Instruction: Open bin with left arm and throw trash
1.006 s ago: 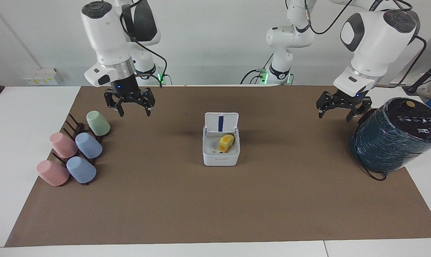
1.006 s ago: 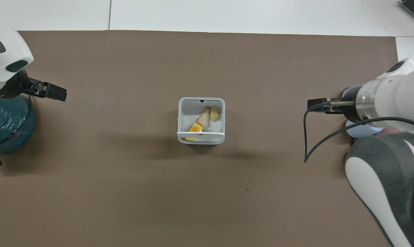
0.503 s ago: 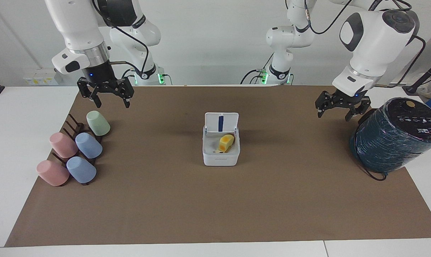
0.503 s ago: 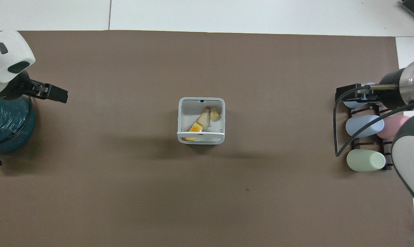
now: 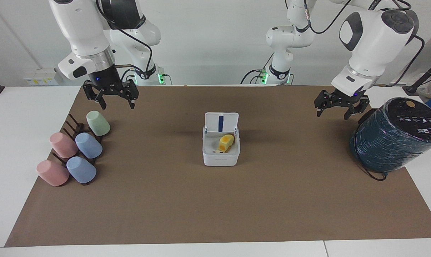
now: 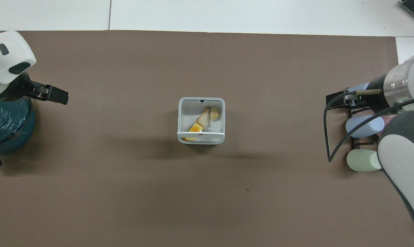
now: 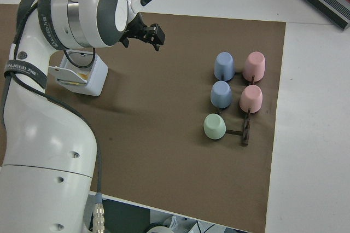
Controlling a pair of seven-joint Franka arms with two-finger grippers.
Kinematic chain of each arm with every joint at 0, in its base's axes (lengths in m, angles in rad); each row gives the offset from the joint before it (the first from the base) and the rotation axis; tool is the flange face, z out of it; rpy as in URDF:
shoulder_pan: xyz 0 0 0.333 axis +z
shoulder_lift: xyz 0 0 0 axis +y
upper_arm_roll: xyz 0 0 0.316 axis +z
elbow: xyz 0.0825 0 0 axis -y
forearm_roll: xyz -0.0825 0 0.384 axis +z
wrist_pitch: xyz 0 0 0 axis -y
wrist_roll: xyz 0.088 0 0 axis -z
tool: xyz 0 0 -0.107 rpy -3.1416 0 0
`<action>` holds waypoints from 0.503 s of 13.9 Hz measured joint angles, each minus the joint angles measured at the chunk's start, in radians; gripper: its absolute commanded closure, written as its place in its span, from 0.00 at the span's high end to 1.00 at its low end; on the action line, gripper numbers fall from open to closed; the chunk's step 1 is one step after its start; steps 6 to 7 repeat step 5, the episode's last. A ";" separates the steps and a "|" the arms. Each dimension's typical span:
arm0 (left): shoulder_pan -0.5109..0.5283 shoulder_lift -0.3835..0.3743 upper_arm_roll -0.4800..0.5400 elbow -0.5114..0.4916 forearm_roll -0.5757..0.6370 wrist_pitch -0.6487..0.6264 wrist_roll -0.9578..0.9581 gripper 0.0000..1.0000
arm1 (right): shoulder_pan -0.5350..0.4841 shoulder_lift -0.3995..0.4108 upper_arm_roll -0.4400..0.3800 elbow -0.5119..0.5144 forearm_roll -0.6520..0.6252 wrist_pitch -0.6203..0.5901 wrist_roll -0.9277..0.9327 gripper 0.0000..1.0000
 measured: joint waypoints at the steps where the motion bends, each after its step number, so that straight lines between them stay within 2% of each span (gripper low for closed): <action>1: 0.000 0.000 0.000 0.000 0.000 0.000 -0.001 1.00 | -0.001 0.000 0.000 0.000 0.000 -0.005 -0.015 1.00; 7: 0.000 0.000 0.000 0.000 0.000 0.000 -0.001 1.00 | -0.004 -0.001 -0.005 -0.001 0.000 -0.051 -0.038 1.00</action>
